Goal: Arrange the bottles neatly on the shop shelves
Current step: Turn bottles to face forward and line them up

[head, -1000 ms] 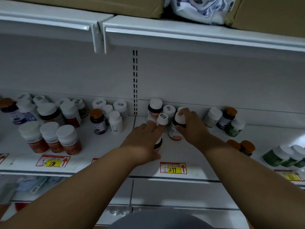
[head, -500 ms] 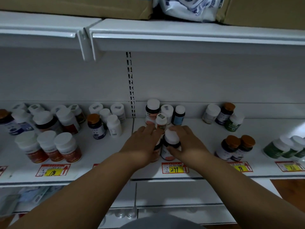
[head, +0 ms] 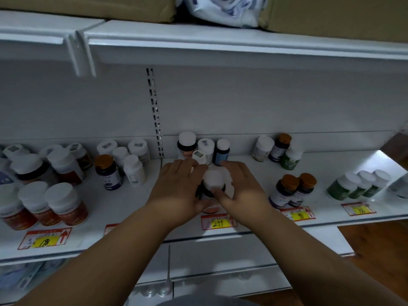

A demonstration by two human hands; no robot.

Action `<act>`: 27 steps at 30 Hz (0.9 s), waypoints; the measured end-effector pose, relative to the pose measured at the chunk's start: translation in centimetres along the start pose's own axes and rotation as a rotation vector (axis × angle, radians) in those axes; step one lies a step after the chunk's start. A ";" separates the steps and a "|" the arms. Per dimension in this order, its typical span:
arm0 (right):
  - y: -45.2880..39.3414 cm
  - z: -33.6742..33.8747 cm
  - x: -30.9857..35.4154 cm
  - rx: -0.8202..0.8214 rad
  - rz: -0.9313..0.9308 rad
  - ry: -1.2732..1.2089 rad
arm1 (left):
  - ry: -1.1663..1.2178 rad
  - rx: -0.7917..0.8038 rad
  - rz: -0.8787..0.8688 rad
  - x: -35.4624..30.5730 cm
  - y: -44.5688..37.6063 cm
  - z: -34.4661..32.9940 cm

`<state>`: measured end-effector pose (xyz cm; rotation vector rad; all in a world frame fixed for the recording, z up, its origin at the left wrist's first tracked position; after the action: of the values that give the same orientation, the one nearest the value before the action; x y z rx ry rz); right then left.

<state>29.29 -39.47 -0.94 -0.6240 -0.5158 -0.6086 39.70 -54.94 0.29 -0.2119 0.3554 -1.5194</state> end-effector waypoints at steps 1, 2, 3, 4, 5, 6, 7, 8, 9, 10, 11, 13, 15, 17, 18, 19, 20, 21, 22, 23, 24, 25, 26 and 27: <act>-0.2 0.9 -0.2 -0.044 0.007 0.006 | 0.005 -0.060 -0.018 -0.5 -0.3 0.2; -0.5 1.9 -0.5 -0.082 0.014 0.008 | 0.004 -0.100 -0.032 -1.2 -0.8 0.4; -0.9 3.0 -1.0 -0.118 0.022 0.008 | 0.006 -0.126 -0.042 -2.0 -1.4 0.6; -1.3 4.2 -1.5 -0.143 0.026 0.007 | 0.009 -0.145 -0.053 -2.9 -2.1 0.7; -1.8 5.4 -2.2 -0.152 0.018 0.011 | 0.015 -0.148 -0.063 -3.9 -2.9 0.7; -2.2 6.6 -3.0 -0.149 0.001 0.021 | 0.030 -0.141 -0.070 -4.9 -3.7 0.5; -2.6 7.7 -4.0 -0.139 -0.024 0.034 | 0.052 -0.133 -0.070 -6.0 -4.6 0.1; -3.0 8.9 -5.0 -0.131 -0.044 0.047 | 0.075 -0.125 -0.062 -7.0 -5.5 -0.4; -3.5 10.1 -6.2 -0.131 -0.054 0.058 | 0.092 -0.115 -0.045 -8.0 -6.4 -0.8; -3.9 11.3 -7.3 -0.129 -0.056 0.067 | 0.102 -0.107 -0.023 -8.8 -7.2 -1.3; -4.4 12.5 -8.5 -0.117 -0.058 0.075 | 0.109 -0.103 0.001 -9.7 -8.0 -1.9; -5.5 14.8 -11.1 -0.067 -0.074 0.092 | 0.120 -0.085 0.048 -11.4 -9.4 -2.9; -6.8 16.2 -14.3 0.023 -0.133 0.170 | 0.115 -0.061 0.082 -12.9 -10.6 -3.9; -8.1 16.7 -17.6 0.185 -0.245 0.345 | 0.120 -0.051 0.116 -14.3 -11.6 -4.7; -8.6 16.5 -18.9 0.277 -0.291 0.432 | 0.129 -0.046 0.140 -15.0 -12.0 -5.0; -8.9 16.2 -20.1 0.356 -0.308 0.484 | 0.138 -0.043 0.168 -15.8 -12.3 -5.2; -9.1 15.9 -21.0 0.406 -0.297 0.499 | 0.147 -0.041 0.195 -16.5 -12.6 -5.4; -9.4 15.6 -21.6 0.428 -0.272 0.494 | 0.154 -0.045 0.214 -17.3 -12.8 -5.6; -9.7 15.3 -22.0 0.432 -0.246 0.484 | 0.157 -0.053 0.225 -17.9 -12.9 -5.7; -10.0 15.2 -22.3 0.428 -0.227 0.477 | 0.154 -0.060 0.229 -18.5 -13.1 -6.0; -10.3 15.1 -22.4 0.423 -0.214 0.473 | 0.154 -0.054 0.234 -18.8 -13.3 -6.2; -10.4 15.2 -22.5 0.415 -0.206 0.460 | 0.153 -0.036 0.237 -19.2 -13.5 -6.3; -10.4 15.4 -22.6 0.400 -0.202 0.430 | 0.151 -0.017 0.237 -19.4 -13.9 -6.3; -10.3 15.7 -22.6 0.380 -0.203 0.378 | 0.153 -0.004 0.233 -19.6 -14.3 -6.2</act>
<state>2.47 -27.50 0.27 -0.0903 -0.3267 -0.7762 23.80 -35.55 1.42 -0.0546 0.4873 -1.3075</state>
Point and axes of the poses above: each hand's wrist, its own y-axis away from the middle knuckle, its own z-axis out of the back of the hand, x = y × z, the point moved 1 cm from there along -y, towards the middle knuckle, and after that the axes turned 5 degrees about -z, right-handed, at the moved point
